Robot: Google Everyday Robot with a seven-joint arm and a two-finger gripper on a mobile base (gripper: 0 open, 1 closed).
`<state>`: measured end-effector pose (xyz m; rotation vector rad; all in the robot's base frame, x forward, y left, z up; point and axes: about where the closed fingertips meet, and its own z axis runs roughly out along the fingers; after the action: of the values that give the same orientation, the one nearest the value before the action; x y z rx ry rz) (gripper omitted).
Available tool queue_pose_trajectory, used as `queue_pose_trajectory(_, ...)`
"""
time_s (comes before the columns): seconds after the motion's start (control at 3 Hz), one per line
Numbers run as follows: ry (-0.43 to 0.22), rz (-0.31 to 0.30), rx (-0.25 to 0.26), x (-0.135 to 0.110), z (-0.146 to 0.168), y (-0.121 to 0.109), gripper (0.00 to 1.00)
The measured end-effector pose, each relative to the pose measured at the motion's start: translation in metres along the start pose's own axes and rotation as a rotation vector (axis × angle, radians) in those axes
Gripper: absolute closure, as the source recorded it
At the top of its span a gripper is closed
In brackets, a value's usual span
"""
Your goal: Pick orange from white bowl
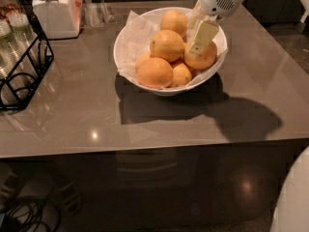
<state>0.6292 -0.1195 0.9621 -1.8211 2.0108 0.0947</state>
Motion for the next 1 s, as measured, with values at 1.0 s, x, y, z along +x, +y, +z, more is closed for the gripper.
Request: queue_pose_trajectory(1.0,0.026,0.059,-0.064,0.024,0.026,0.001,0.26)
